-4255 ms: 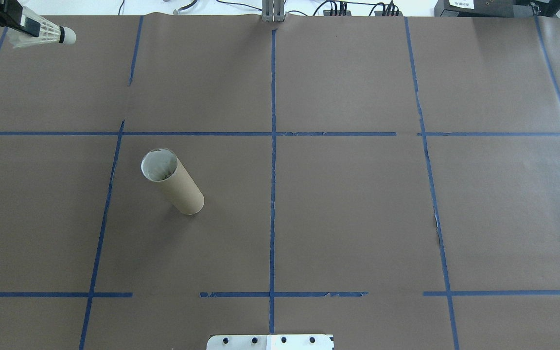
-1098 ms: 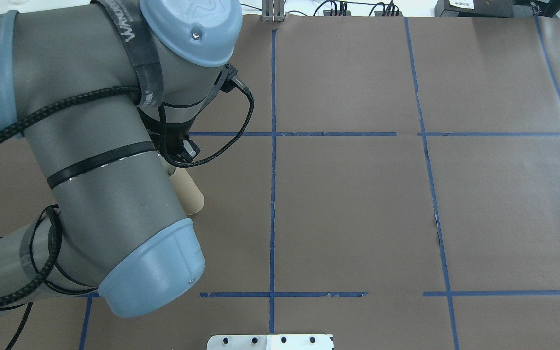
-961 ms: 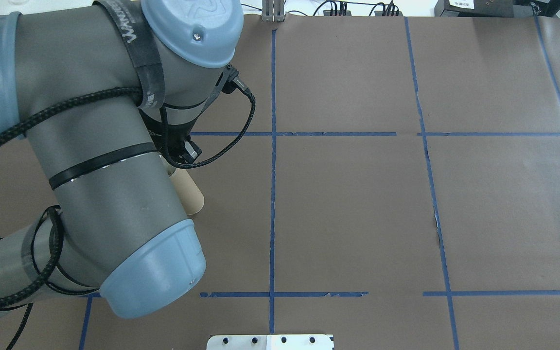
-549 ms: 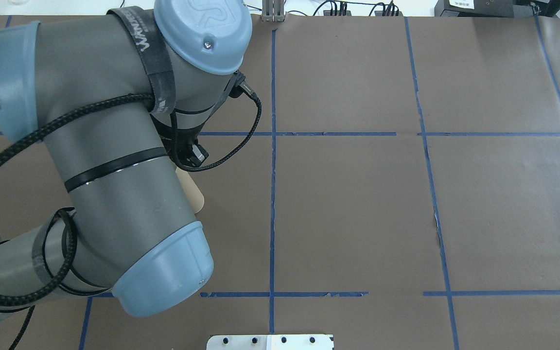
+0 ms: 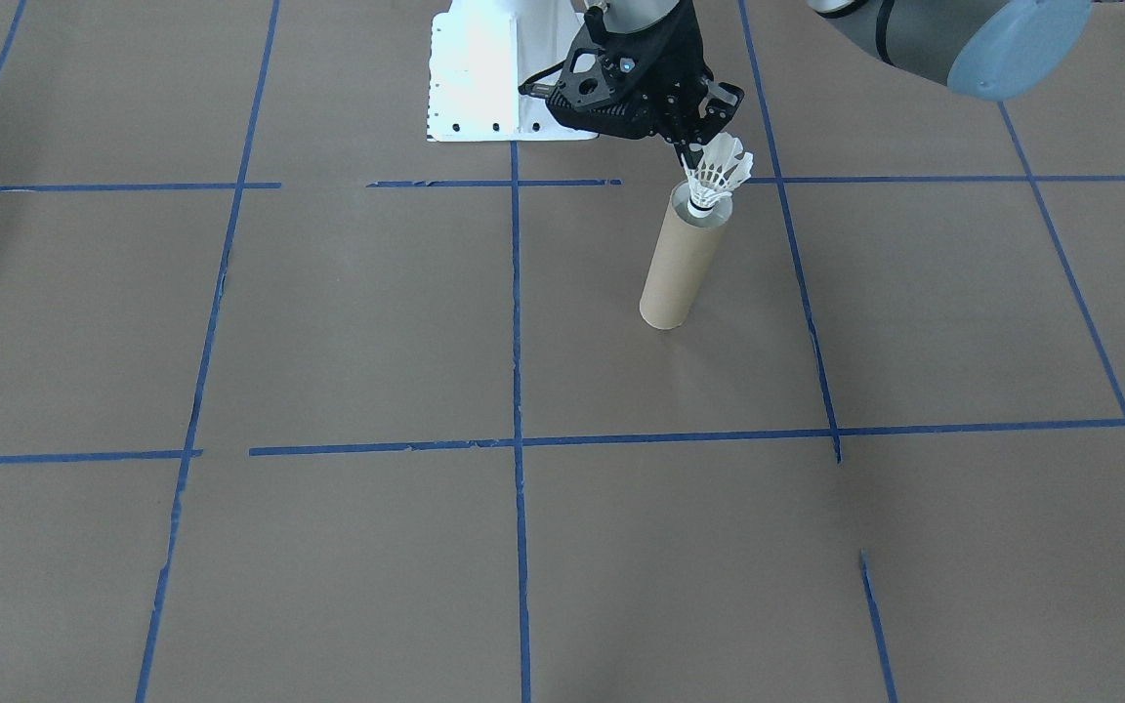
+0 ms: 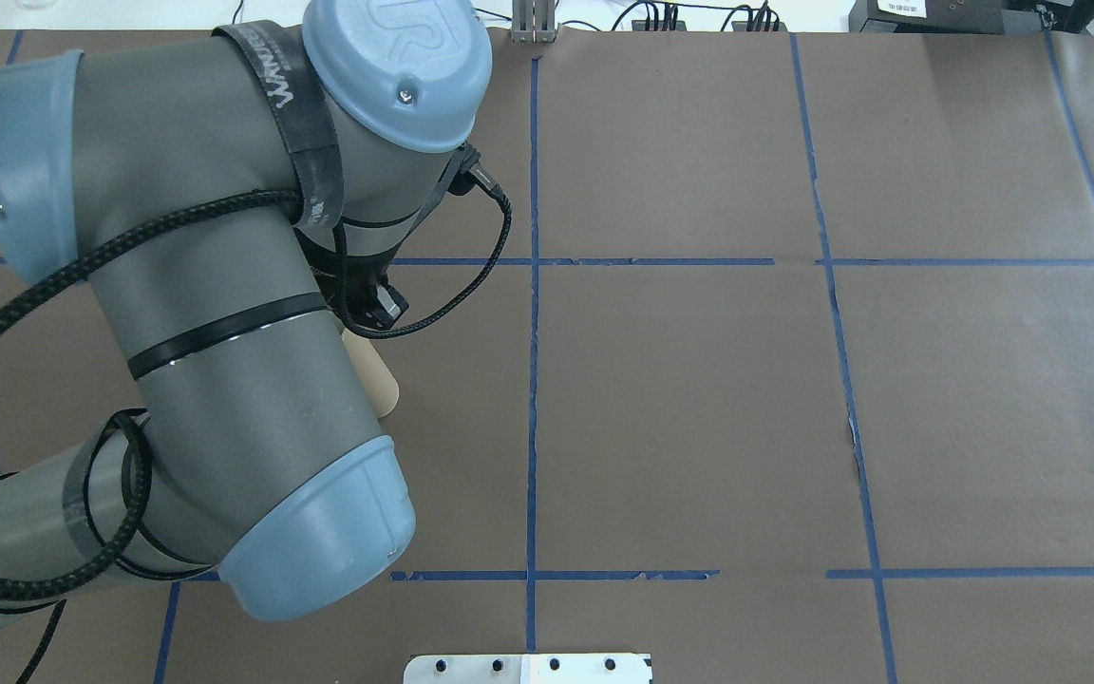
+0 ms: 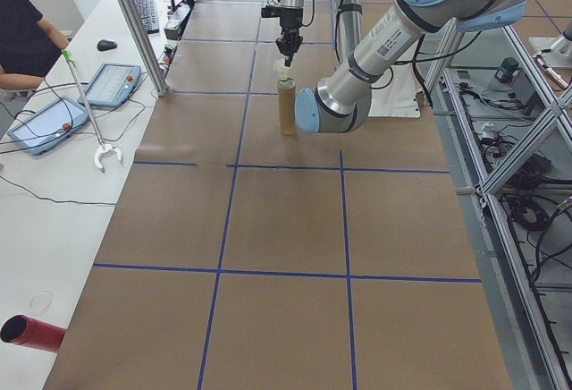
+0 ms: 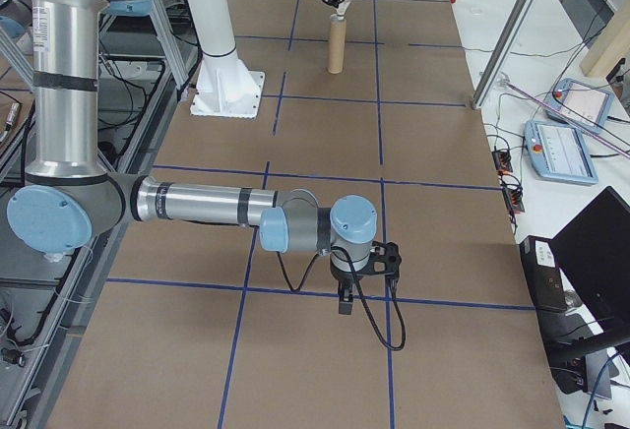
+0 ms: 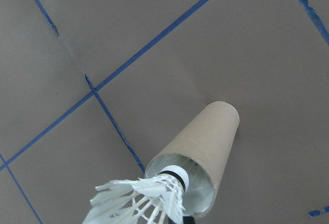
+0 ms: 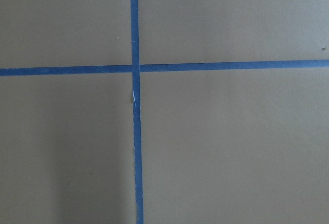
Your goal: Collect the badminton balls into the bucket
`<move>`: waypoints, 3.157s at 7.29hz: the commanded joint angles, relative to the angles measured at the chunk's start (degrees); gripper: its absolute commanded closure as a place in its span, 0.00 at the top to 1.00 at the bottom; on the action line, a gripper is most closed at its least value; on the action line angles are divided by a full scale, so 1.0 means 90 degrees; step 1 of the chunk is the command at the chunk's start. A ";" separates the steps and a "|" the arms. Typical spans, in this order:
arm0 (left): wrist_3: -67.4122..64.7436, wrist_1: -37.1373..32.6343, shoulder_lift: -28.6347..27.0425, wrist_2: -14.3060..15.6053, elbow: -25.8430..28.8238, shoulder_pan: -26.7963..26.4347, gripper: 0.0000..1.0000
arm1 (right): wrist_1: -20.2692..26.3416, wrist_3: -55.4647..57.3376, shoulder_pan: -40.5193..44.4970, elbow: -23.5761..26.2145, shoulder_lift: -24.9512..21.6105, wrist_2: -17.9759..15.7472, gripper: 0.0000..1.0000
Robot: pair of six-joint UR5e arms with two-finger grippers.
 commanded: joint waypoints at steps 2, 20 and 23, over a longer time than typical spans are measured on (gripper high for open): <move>0.0034 0.0019 0.0021 -0.0007 -0.0021 -0.0004 0.00 | 0.0000 0.0000 0.0000 0.0000 0.0000 0.0000 1.00; 0.1591 -0.4354 0.2977 -0.1731 -0.0090 -0.2871 1.00 | 0.0000 0.0000 0.0000 0.0000 0.0000 0.0000 1.00; 0.2378 -0.4414 0.4060 -0.2184 -0.0031 -0.3818 1.00 | 0.0000 0.0000 0.0000 0.0000 0.0000 0.0000 1.00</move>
